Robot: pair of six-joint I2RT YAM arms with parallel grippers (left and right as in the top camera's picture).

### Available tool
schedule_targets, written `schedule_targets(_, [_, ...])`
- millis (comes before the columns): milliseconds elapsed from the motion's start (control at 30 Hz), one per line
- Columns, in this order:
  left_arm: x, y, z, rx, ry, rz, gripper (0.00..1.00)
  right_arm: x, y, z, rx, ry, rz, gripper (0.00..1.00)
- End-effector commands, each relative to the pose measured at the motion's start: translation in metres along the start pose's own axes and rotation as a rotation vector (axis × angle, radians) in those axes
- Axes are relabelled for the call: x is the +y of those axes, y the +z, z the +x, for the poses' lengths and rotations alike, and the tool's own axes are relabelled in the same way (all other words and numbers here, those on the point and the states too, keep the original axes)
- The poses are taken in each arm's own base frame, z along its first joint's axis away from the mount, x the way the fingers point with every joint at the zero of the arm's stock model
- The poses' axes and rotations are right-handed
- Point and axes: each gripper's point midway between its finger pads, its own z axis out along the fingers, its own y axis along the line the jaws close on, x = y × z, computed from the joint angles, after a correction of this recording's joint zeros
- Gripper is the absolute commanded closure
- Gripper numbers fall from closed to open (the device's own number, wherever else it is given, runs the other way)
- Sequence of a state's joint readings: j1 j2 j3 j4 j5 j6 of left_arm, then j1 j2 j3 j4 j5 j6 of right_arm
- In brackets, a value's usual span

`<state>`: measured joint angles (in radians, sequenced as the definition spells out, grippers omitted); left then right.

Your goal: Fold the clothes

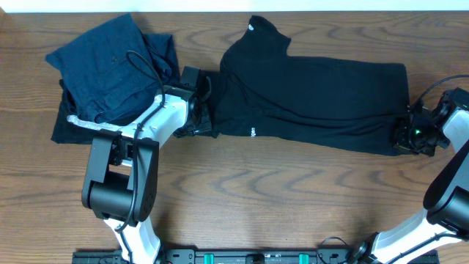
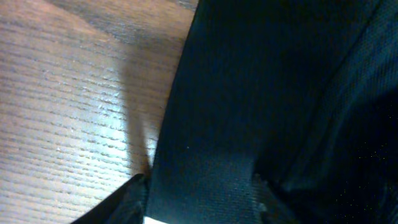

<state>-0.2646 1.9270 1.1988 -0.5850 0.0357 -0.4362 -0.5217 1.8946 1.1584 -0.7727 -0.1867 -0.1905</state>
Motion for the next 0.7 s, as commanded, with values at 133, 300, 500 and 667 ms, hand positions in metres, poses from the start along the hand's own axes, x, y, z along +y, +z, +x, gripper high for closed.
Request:
schedule_targets(133, [0.008, 0.006, 0.000, 0.003, -0.009, -0.028, 0.51, -0.024, -0.005, -0.007, -0.016, 0.002, 0.116, 0.99])
schedule_targets(300, [0.017, 0.006, -0.007, -0.010, -0.013, -0.029, 0.51, -0.031, -0.007, -0.010, -0.037, 0.017, 0.120, 0.99])
schedule_targets(500, [0.027, 0.006, -0.013, -0.013, -0.044, -0.034, 0.50, -0.032, -0.007, -0.013, -0.049, 0.019, 0.118, 0.99])
schedule_targets(667, [0.028, 0.006, -0.013, -0.013, -0.045, -0.035, 0.50, -0.035, -0.008, -0.017, -0.066, 0.016, 0.124, 0.99])
